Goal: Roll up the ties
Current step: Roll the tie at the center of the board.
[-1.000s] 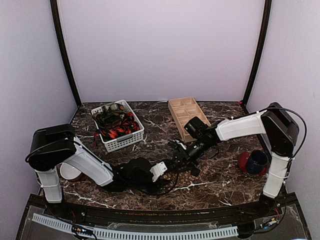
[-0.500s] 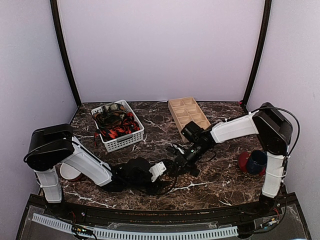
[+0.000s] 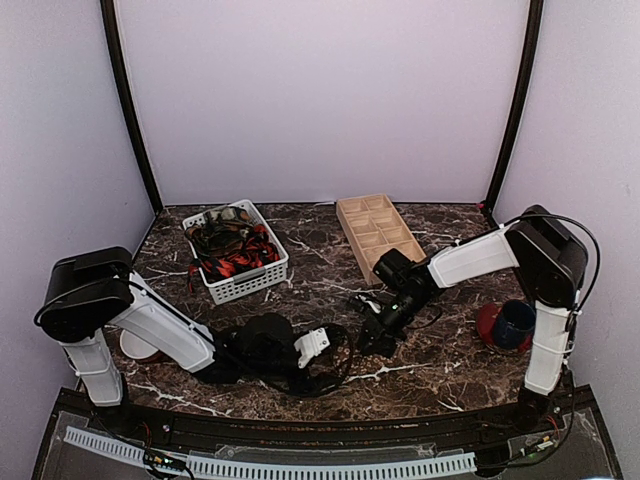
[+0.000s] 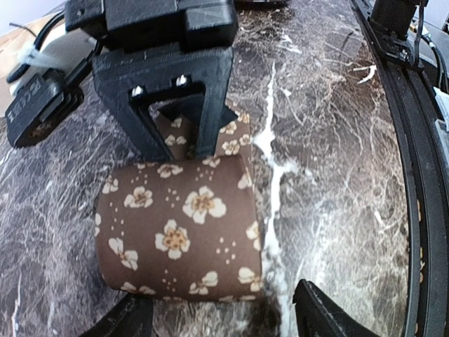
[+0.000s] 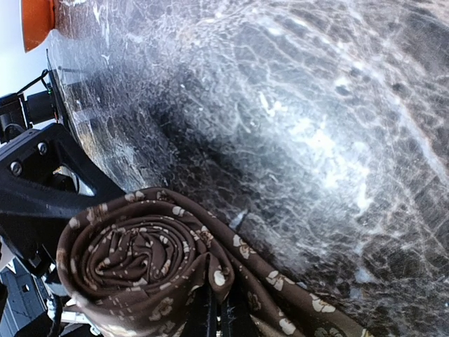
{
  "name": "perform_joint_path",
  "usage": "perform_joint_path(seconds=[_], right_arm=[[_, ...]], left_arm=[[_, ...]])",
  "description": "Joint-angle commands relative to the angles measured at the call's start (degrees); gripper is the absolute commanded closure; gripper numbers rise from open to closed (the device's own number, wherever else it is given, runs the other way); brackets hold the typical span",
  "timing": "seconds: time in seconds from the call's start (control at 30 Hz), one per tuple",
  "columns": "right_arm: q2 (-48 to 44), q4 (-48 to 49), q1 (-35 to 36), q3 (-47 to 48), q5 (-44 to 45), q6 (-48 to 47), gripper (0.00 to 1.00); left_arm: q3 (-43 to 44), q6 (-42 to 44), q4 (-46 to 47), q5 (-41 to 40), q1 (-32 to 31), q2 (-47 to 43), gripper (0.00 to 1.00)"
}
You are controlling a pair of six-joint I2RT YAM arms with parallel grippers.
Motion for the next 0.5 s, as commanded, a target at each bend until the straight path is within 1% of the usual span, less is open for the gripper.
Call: perform_joint_path(seconds=[0.0, 0.2, 0.3, 0.37, 0.47], right_arm=[[1.2, -1.8, -0.7, -1.6, 9.3, 0.1, 1.0], [1.2, -1.9, -0.6, -1.8, 9.7, 0.0, 1.0], [1.2, -2.0, -0.5, -1.9, 9.7, -0.6, 1.0], [1.4, -2.3, -0.3, -1.8, 10.1, -1.3, 1.0], [1.8, -3.7, 0.0, -1.0, 11.4, -2.9, 1.0]], left_arm=[[3.2, -1.7, 4.1, 1.9, -0.3, 2.8, 0.28], [6.2, -5.2, 8.0, -2.7, -0.3, 7.7, 0.28], [6.5, -4.7, 8.7, -2.7, -0.3, 8.6, 0.28], [6.3, -3.5, 8.5, -3.9, -0.3, 8.4, 0.29], [2.3, -2.2, 9.6, -6.8, -0.1, 5.5, 0.26]])
